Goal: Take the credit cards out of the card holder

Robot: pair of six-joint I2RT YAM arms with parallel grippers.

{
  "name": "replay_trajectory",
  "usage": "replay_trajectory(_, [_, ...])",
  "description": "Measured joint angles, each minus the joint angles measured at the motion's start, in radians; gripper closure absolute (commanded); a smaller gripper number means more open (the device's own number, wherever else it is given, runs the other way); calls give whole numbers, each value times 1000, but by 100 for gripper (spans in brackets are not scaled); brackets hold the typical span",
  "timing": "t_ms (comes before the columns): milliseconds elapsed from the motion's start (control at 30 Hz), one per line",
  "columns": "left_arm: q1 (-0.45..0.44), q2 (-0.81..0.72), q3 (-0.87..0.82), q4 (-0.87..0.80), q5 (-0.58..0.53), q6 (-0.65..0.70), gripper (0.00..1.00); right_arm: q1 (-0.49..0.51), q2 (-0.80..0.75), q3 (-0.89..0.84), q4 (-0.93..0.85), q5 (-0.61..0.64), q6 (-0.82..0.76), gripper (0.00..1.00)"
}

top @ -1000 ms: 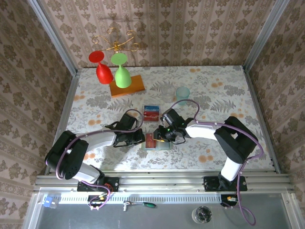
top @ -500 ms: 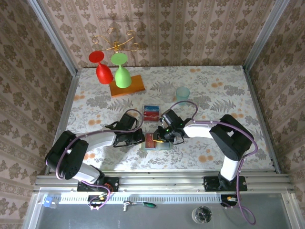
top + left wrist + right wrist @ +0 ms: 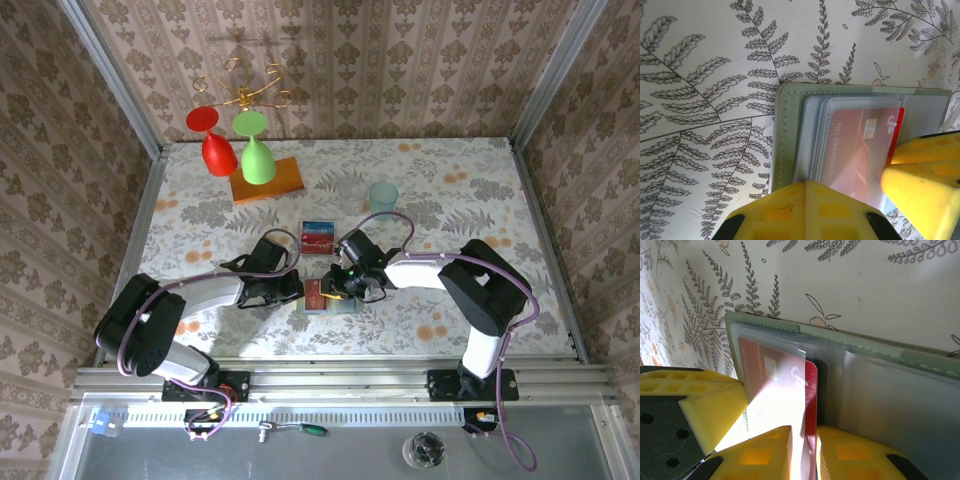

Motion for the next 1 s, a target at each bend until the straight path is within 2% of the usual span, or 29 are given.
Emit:
replay_trajectory(633, [0, 0, 0, -5, 0, 0, 100, 0, -32, -19, 13, 19, 20, 84])
replay_trajectory(1000, [0, -7, 1, -27, 0, 0, 100, -3, -51, -32, 23, 29, 23, 90])
